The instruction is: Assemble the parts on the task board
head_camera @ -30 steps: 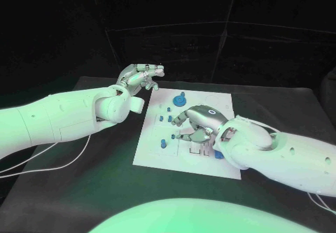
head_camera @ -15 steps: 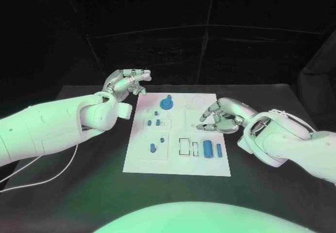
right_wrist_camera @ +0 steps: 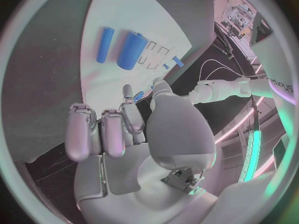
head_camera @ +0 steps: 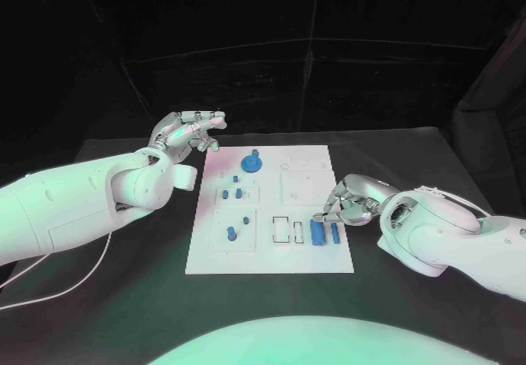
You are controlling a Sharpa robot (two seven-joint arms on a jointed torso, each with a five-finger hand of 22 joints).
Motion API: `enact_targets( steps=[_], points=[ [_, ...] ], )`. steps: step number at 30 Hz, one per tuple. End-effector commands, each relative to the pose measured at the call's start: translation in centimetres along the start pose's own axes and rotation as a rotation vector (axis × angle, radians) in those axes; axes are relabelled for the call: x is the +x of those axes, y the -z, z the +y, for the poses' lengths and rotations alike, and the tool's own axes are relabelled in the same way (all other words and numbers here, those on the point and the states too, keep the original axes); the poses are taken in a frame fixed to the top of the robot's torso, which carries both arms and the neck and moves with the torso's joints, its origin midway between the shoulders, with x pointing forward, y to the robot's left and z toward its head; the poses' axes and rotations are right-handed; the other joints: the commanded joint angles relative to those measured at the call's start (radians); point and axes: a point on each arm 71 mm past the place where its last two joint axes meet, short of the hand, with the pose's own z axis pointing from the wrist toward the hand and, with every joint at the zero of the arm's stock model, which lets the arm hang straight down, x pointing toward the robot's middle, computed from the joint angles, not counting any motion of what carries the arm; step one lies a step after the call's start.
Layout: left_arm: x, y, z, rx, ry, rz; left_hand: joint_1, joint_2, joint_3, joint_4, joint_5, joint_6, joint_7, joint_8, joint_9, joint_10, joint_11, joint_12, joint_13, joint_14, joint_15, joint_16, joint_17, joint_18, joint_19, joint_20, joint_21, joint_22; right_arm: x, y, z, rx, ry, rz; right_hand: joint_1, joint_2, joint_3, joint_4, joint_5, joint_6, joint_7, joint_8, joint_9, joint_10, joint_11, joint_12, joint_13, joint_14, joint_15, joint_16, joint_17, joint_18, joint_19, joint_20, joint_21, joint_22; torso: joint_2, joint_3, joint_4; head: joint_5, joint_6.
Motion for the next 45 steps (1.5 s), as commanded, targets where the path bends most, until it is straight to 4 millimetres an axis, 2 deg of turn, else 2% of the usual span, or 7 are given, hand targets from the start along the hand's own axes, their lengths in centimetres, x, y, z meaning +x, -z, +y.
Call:
enact_targets(
  steps=[1,15,29,32,36,40,45],
  points=[
    [0.0,0.0,-0.1,0.006,0.008,0.009,0.009,0.005,-0.004,0.000,-0.001,-0.006,-0.001,0.003,0.001,-0.010,0.000,0.003,0.001,-0.005,0.001,-0.002,-0.001,0.013,-0.003,0.006,-0.007,-0.001,0.6,0.1,-0.2,0.052,0.063,0.017,-0.018,0.004,-0.014,0.000,0.002,-0.005,-0.001,0.011,0.004,0.000,0.002,0.008,0.011,0.061,-0.003,0.005,0.014,-0.006,0.007,0.004,0.005,0.076,0.000,-0.0015,0.0001,-0.003,-0.001],
    [0.0,0.1,-0.1,0.005,0.008,0.009,0.009,0.005,-0.004,0.000,-0.001,-0.006,-0.001,0.003,0.001,-0.010,0.000,0.003,0.001,-0.005,0.001,-0.002,-0.001,0.013,-0.003,0.006,-0.007,-0.001,2.3,-0.5,0.0,0.071,0.098,0.050,-0.033,0.003,-0.032,0.000,0.005,-0.001,-0.004,0.029,0.012,0.000,0.000,0.010,0.020,0.061,-0.005,0.007,0.020,-0.005,0.006,0.003,0.005,0.077,0.002,-0.0015,0.0025,0.001,-0.007],
    [-0.1,0.1,-0.1,0.003,0.010,0.012,0.008,0.006,-0.007,0.001,-0.001,-0.006,-0.001,0.005,0.002,-0.010,0.000,0.006,0.002,-0.006,0.001,-0.001,-0.002,0.013,-0.002,0.006,-0.007,-0.002,4.1,-1.4,0.1,0.082,0.132,0.089,0.004,0.026,-0.031,-0.005,0.038,-0.009,-0.006,0.047,0.022,-0.001,-0.002,0.011,0.033,0.062,-0.006,0.010,0.027,-0.006,0.006,0.001,0.006,0.080,0.001,-0.0022,0.0027,0.005,-0.012],
    [-0.1,0.1,-0.1,0.002,0.010,0.012,0.008,0.006,-0.007,0.001,-0.001,-0.006,-0.001,0.005,0.002,-0.010,0.000,0.006,0.002,-0.006,0.001,-0.001,-0.002,0.013,-0.002,0.006,-0.007,-0.002,4.5,-1.4,0.1,0.086,0.135,0.098,0.024,0.037,-0.030,-0.007,0.057,-0.012,-0.006,0.053,0.025,-0.002,-0.002,0.010,0.035,0.062,-0.006,0.010,0.027,-0.006,0.007,0.001,0.007,0.081,0.001,-0.0023,0.0051,0.005,-0.014],
    [-0.1,0.2,-0.1,0.002,0.009,0.011,0.008,0.006,-0.007,0.001,-0.001,-0.006,-0.001,0.005,0.002,-0.010,0.000,0.006,0.002,-0.006,0.001,-0.001,-0.002,0.013,-0.002,0.006,-0.007,-0.002,4.7,-1.4,0.1,0.088,0.133,0.092,0.046,0.052,-0.027,-0.010,0.081,-0.011,-0.007,0.061,0.029,0.000,-0.003,0.010,0.041,0.063,-0.007,0.012,0.032,-0.007,0.008,0.000,0.008,0.084,0.001,-0.0020,0.0011,0.009,-0.015],
    [-0.2,0.2,-0.1,0.001,0.010,0.011,0.008,0.006,-0.007,0.001,-0.001,-0.006,-0.001,0.005,0.002,-0.010,0.000,0.006,0.002,-0.006,0.001,-0.001,-0.002,0.013,-0.002,0.006,-0.007,-0.002,4.5,-1.3,0.2,0.086,0.103,0.042,0.067,0.072,-0.027,-0.008,0.169,0.014,-0.017,0.081,0.042,0.010,-0.012,0.021,0.059,0.066,-0.013,0.021,0.052,-0.010,0.018,-0.004,0.017,0.098,0.001,-0.0018,0.0009,0.010,-0.014],
    [-0.1,0.2,-0.1,0.001,0.010,0.012,0.008,0.006,-0.007,0.001,-0.001,-0.006,-0.001,0.005,0.002,-0.010,0.000,0.006,0.002,-0.006,0.001,-0.001,-0.002,0.013,-0.002,0.006,-0.007,-0.002,4.0,-0.8,0.5,0.061,0.042,-0.022,0.075,0.084,-0.032,-0.006,0.214,0.039,-0.030,0.096,0.059,0.029,-0.023,0.045,0.090,0.072,-0.022,0.035,0.082,-0.015,0.032,-0.012,0.029,0.118,0.001,-0.0008,-0.0010,0.013,-0.013]
  ],
)
